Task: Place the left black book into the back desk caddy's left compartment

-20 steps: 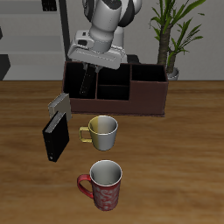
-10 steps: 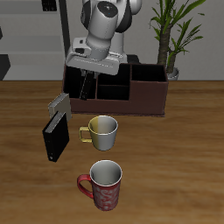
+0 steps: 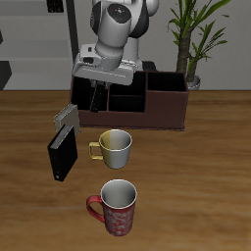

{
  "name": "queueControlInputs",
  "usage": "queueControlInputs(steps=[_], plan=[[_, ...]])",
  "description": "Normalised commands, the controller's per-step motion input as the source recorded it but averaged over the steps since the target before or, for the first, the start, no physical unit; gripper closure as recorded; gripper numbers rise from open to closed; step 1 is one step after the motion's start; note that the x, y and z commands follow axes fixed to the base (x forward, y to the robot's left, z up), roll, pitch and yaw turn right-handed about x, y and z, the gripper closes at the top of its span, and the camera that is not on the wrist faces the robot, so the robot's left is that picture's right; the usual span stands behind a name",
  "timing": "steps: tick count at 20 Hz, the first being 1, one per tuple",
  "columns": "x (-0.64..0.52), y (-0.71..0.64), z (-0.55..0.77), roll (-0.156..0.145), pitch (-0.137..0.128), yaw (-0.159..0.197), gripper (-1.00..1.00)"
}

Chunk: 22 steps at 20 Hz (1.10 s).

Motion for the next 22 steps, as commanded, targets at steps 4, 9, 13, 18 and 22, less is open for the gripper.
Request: queueControlInputs(steps=[4, 9, 13, 18, 22], plan=[[-0.23, -0.04, -0.05, -0.003, 0.019, -0.028, 1.0], [-0.2, -0.03, -0.01, -0.003, 0.004, -0.008, 1.0], [-0.09, -0.01, -0.02, 0.004, 0.004, 0.014, 1.0], [0.02, -0.05, -0.14, -0.014, 0.046, -0.003, 1.0], [0.15, 0.02, -0.18, 0.01, 0.093, -0.005, -1.0]])
